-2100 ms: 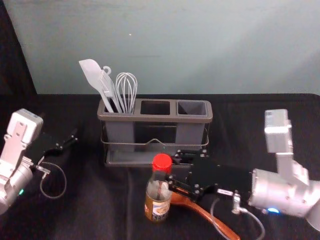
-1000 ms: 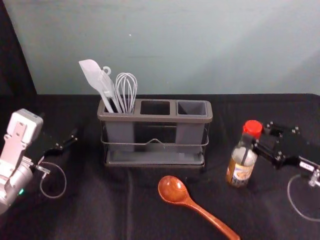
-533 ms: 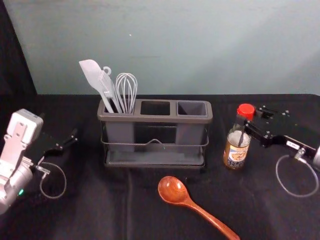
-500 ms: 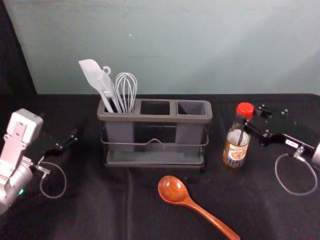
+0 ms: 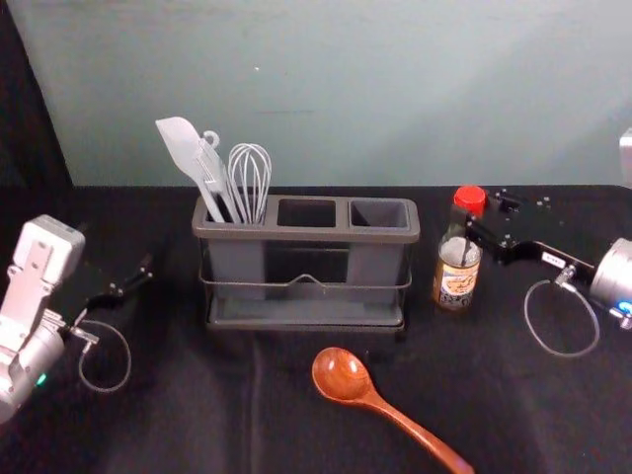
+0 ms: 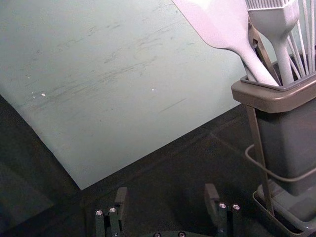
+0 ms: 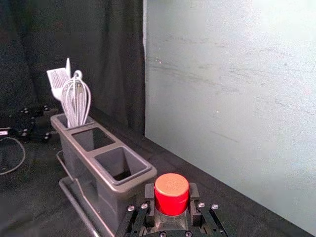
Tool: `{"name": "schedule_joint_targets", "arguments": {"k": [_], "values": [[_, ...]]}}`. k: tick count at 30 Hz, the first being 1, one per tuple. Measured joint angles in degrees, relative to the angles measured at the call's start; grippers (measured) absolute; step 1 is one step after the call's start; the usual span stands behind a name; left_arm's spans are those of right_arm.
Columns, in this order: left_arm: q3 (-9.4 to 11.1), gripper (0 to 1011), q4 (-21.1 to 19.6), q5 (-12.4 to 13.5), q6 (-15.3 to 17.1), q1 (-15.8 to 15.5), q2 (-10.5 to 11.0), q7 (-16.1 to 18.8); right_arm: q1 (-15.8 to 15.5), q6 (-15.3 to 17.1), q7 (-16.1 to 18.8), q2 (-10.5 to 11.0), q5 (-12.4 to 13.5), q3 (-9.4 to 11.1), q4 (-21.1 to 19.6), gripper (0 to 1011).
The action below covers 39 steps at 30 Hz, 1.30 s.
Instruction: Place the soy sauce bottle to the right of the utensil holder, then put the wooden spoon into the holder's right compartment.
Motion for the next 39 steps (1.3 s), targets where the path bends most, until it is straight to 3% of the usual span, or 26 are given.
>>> {"name": "schedule_joint_targets", "arguments": {"k": [18, 39], "values": [[0.0, 1011, 0.0, 0.0, 0.0, 0.0, 0.0, 0.0, 2.0, -1.5, 1.3, -3.4, -0.2, -0.8, 4.2, 386], [0.0, 1011, 0.0, 0.0, 0.0, 0.0, 0.0, 0.0, 1.5, -2.0, 0.9, -3.9, -1.8, -1.1, 4.9, 386]]}}
